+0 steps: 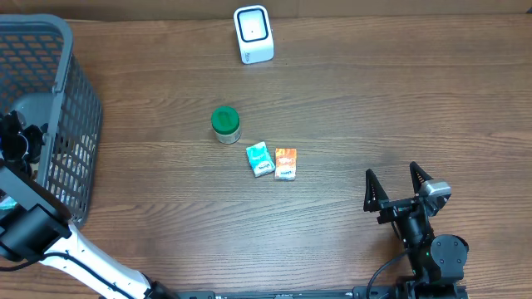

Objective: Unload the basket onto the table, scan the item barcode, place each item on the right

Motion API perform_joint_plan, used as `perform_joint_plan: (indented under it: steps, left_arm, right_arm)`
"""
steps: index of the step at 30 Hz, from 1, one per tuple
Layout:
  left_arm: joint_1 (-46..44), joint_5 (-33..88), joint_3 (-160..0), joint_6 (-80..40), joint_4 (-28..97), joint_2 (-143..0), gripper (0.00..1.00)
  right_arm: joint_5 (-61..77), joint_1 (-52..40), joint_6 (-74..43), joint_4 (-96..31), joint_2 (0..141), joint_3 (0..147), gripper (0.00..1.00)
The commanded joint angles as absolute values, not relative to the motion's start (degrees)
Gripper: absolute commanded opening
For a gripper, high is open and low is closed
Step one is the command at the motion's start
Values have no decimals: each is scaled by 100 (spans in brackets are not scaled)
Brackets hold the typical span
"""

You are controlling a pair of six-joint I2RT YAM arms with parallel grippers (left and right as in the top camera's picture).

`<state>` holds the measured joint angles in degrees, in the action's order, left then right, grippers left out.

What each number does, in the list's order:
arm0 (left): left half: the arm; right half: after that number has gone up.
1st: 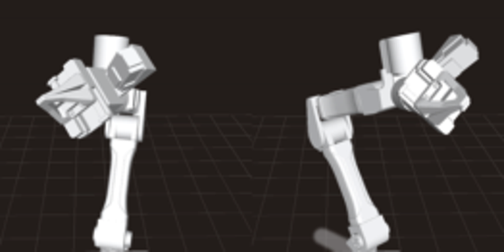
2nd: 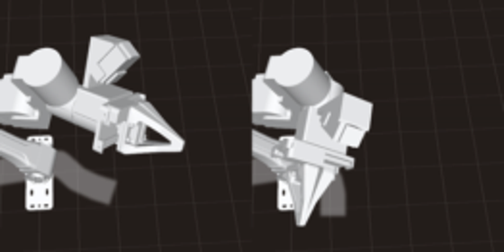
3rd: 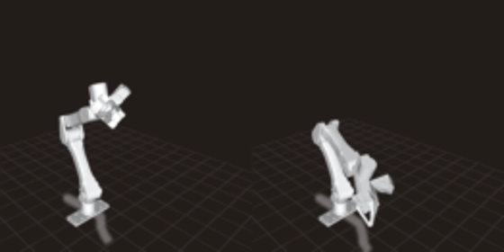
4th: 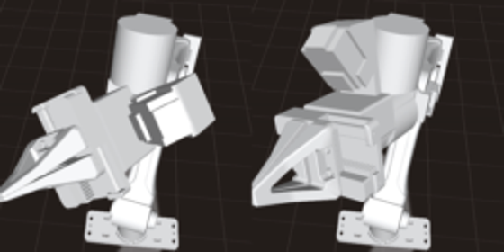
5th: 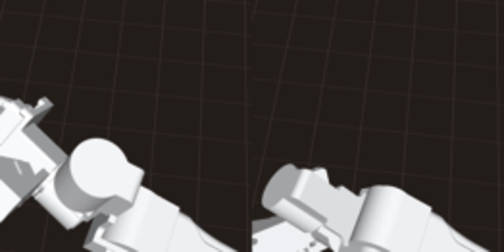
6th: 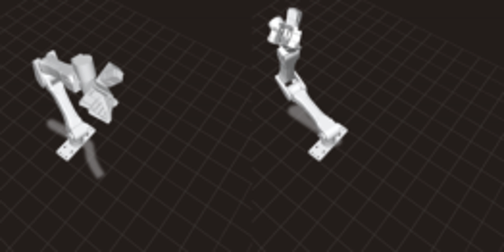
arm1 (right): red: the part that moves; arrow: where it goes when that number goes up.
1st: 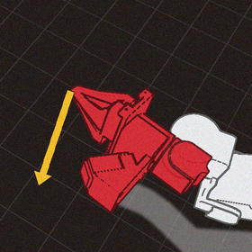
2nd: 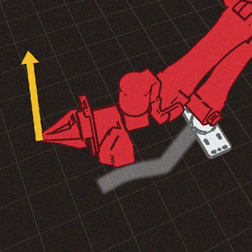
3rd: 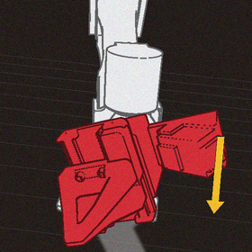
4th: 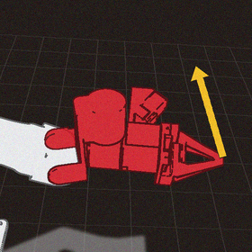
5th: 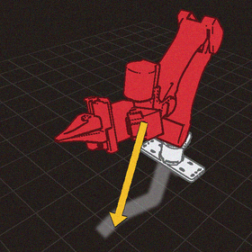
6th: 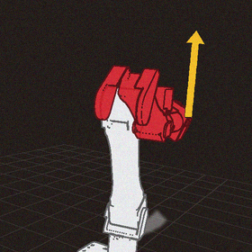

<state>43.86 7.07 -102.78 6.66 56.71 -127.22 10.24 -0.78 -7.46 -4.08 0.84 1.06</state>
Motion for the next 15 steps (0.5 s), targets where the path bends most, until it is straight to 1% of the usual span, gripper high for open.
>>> perform_joint_plan:
  steps: [1,2,3,6,10,11,15]
  left_arm:
    - [4338,753,-10256,860,5631,-13080,86]
    - [4338,753,-10256,860,5636,-13120,84]
    - [4335,753,-10256,858,5642,-13157,79]
    - [4335,751,-10256,829,5669,-13190,57]
    - [4338,753,-10261,812,5693,-13176,32]
    - [4338,753,-10265,810,5717,-13176,28]
    - [4338,753,-10289,797,5815,-13155,19]
  right_arm:
    - [996,-62,-722,-375,19,45,100]
    - [996,-62,-722,-375,19,45,100]
    - [996,-62,-722,-375,19,45,100]
    - [996,-62,-722,-375,19,45,100]
    - [996,-62,-722,-375,19,45,100]
    - [996,-62,-722,-375,19,45,100]
    - [996,-62,-722,-375,19,45,100]
